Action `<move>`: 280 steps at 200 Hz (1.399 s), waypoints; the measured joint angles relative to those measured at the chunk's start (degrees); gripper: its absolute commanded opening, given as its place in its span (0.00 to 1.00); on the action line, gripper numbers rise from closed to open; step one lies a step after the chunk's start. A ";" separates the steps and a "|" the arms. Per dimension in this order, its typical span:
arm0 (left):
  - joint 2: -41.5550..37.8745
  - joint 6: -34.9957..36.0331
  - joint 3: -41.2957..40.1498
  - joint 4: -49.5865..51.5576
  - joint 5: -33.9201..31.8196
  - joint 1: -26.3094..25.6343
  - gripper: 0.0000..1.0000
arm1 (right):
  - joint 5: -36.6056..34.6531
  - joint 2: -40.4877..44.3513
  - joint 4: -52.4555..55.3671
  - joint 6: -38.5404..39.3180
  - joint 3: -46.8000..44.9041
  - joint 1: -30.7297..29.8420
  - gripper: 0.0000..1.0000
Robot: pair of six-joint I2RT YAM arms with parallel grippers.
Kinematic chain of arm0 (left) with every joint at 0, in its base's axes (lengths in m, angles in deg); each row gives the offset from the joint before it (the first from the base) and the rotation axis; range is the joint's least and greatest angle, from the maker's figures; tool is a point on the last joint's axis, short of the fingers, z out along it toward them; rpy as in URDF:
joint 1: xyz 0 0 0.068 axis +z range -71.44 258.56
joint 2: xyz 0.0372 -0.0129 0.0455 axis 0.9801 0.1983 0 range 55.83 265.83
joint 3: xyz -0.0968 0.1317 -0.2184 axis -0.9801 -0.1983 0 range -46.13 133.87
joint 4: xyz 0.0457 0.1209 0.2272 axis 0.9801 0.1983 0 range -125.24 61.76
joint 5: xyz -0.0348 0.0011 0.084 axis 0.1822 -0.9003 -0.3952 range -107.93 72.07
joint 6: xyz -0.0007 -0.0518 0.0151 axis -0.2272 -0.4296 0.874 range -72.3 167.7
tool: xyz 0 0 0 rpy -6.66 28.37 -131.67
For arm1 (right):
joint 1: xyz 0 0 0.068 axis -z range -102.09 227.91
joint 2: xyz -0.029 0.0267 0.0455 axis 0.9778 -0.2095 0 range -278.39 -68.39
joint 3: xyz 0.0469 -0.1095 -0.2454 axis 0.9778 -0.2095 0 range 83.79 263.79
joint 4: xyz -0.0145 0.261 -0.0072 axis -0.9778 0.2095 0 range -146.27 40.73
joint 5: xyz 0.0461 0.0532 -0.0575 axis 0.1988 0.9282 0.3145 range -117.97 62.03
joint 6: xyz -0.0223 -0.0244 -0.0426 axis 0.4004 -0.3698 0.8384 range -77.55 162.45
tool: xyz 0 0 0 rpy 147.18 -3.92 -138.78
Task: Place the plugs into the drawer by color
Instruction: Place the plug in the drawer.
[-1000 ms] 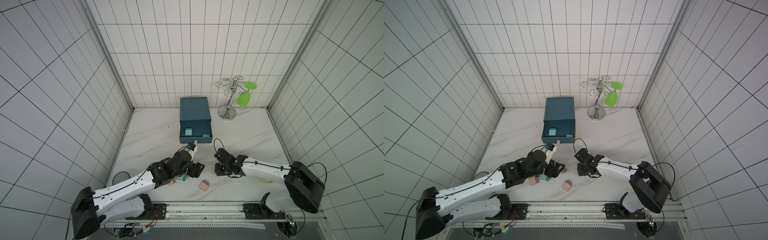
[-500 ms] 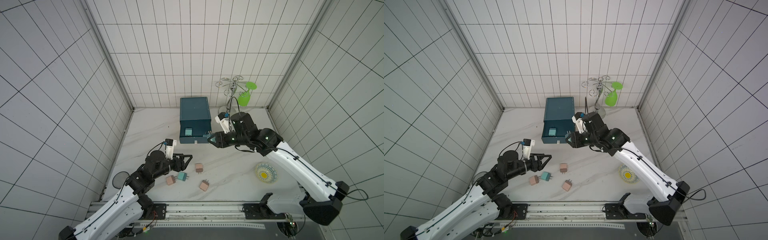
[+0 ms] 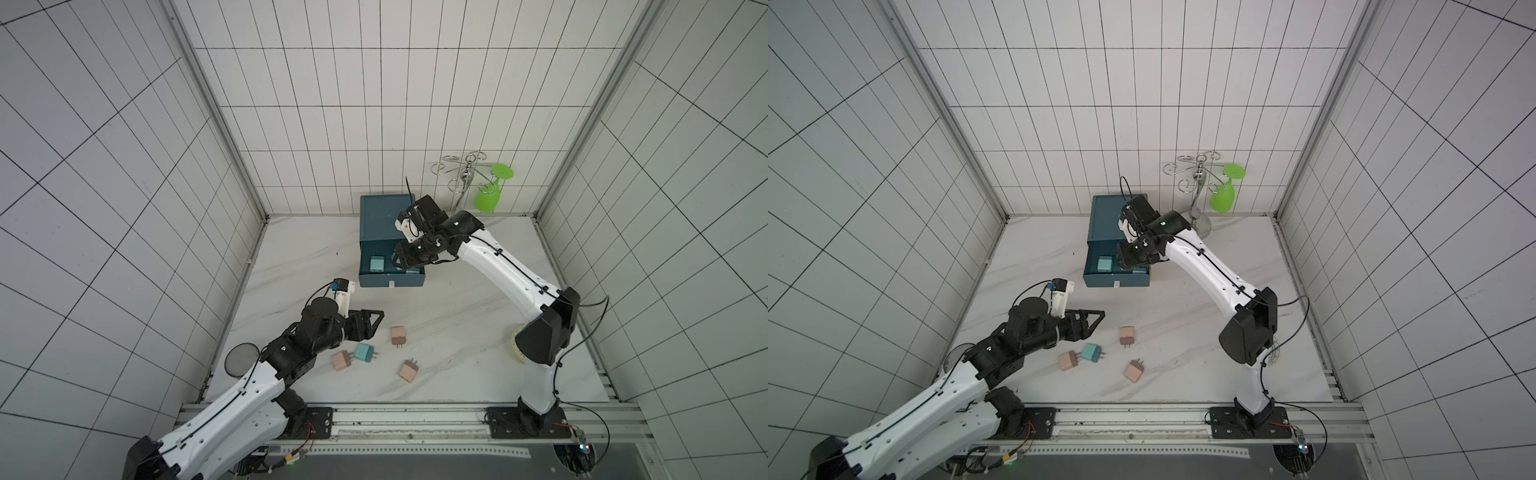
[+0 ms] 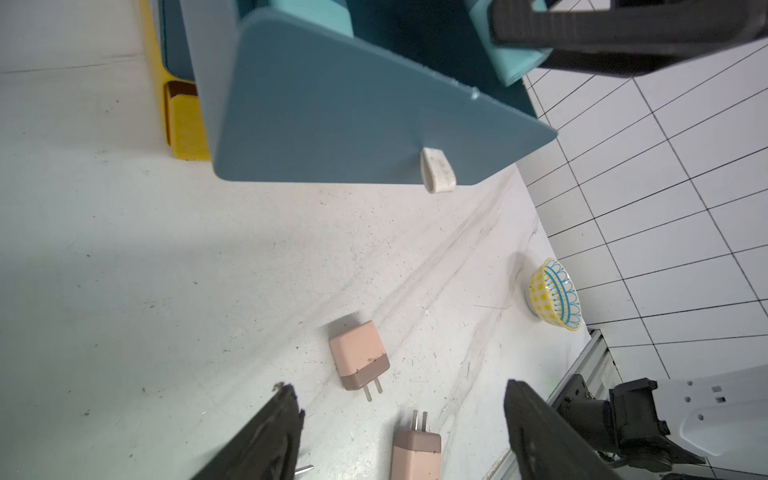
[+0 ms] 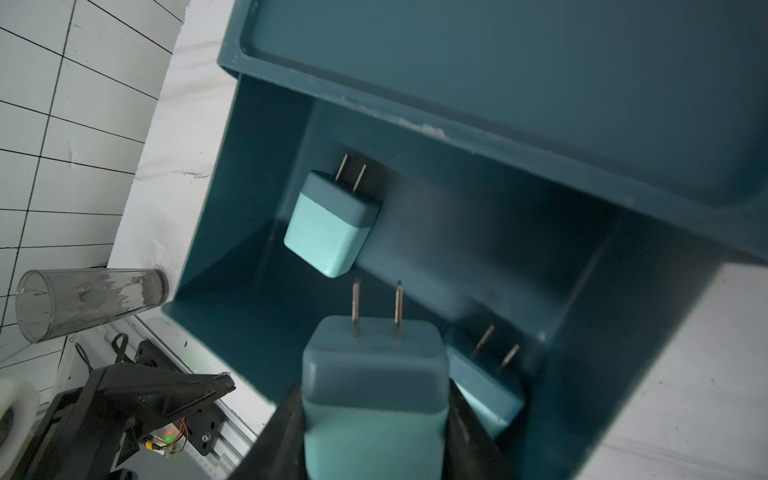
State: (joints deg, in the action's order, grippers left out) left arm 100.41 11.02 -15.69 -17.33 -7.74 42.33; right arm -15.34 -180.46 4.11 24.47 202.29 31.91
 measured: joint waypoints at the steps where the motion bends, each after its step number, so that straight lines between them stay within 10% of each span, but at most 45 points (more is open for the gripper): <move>1: 0.11 0.02 0.04 0.11 -0.20 0.00 0.80 | 0.00 -0.13 0.04 0.00 0.13 0.00 0.19; 108: 2.80 0.22 0.96 2.91 -2.67 0.24 0.82 | -4.68 -11.58 6.14 0.63 10.54 -0.35 0.25; 211: 4.57 0.90 1.49 3.78 -3.32 0.04 0.84 | -13.99 -11.98 8.24 0.39 10.93 -1.25 0.59; 280: 17.59 1.73 13.46 16.59 -30.01 -15.19 0.81 | -12.39 -6.21 6.56 0.59 8.81 -1.27 0.62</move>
State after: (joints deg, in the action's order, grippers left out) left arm 118.00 12.74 -2.23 -0.74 -37.75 27.14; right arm -27.74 -186.67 10.67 25.06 211.09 30.64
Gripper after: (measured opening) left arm 0.827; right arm 0.616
